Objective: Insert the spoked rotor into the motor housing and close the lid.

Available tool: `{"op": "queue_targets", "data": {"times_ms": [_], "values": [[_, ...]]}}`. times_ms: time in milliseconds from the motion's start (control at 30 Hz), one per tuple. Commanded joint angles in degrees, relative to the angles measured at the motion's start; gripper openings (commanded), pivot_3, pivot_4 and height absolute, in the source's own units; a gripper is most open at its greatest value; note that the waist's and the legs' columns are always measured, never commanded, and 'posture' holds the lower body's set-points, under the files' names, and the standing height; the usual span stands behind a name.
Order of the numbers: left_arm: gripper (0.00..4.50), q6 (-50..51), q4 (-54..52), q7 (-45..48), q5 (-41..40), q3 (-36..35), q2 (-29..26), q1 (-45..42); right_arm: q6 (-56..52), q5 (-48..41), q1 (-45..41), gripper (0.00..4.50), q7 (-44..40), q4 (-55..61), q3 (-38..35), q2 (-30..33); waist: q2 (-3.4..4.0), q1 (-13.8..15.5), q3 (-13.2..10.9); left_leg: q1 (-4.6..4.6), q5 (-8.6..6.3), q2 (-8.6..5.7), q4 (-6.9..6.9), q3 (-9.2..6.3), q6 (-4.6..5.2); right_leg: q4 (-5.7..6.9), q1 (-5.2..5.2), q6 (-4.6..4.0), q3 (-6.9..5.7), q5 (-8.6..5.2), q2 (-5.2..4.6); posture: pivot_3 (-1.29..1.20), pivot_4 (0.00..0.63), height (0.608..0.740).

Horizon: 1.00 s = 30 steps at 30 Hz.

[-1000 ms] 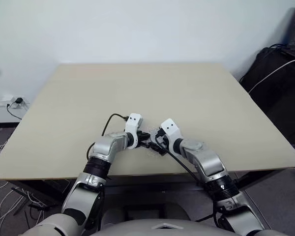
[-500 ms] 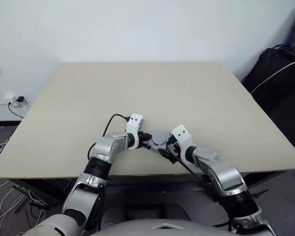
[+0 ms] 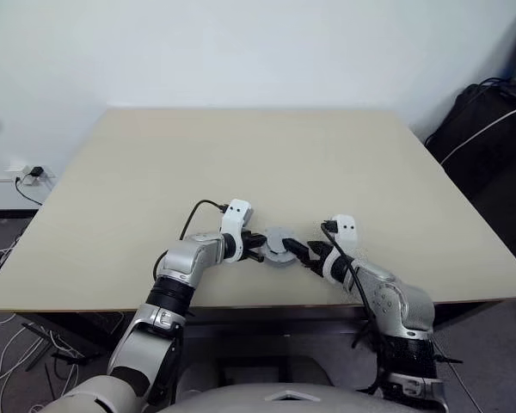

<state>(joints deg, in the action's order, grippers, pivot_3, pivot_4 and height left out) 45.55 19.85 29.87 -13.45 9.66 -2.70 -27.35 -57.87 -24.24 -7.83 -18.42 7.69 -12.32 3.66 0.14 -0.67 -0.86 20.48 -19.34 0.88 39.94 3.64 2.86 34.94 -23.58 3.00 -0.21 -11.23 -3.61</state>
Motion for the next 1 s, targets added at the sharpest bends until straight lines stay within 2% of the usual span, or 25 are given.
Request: {"op": "queue_targets", "data": {"times_ms": [33,467,700,1000], "values": [[0.0,0.3,-1.1,0.3,0.2,1.1,0.3,0.4,-0.2,-2.4,-2.3,4.48,0.6,-1.5,-1.2,-0.6,0.01,0.0,0.0,0.0,0.0,0.0,0.0,0.0,0.0,0.0,0.0,0.0,0.0,0.0,0.0,0.0,0.0,0.74],[0.0,-0.1,-1.2,0.4,0.2,1.0,0.3,0.7,-1.4,-6.8,-6.4,4.48,3.6,-11.6,-5.4,-2.8,0.07,-0.1,0.0,-0.01,0.01,-0.02,0.0,0.0,0.0,0.0,0.02,0.26,0.02,0.16,0.0,0.0,0.0,0.74],[0.0,-0.6,-1.0,0.4,0.3,1.0,0.4,0.6,-4.4,-10.3,-7.0,4.48,2.4,-13.2,-5.8,-2.8,0.11,-0.1,0.1,-0.02,0.01,-0.02,0.0,0.0,0.0,0.01,0.03,0.28,0.02,0.17,0.0,0.0,0.0,0.74],[0.0,-1.2,-1.0,0.4,0.6,0.8,0.6,0.8,-10.9,-19.3,-8.4,4.48,1.7,-21.2,-13.7,-5.0,0.26,-0.7,0.2,-0.03,0.01,-0.01,0.0,0.0,0.0,0.0,0.04,0.33,0.02,0.21,0.01,0.0,0.0,0.74]]}}
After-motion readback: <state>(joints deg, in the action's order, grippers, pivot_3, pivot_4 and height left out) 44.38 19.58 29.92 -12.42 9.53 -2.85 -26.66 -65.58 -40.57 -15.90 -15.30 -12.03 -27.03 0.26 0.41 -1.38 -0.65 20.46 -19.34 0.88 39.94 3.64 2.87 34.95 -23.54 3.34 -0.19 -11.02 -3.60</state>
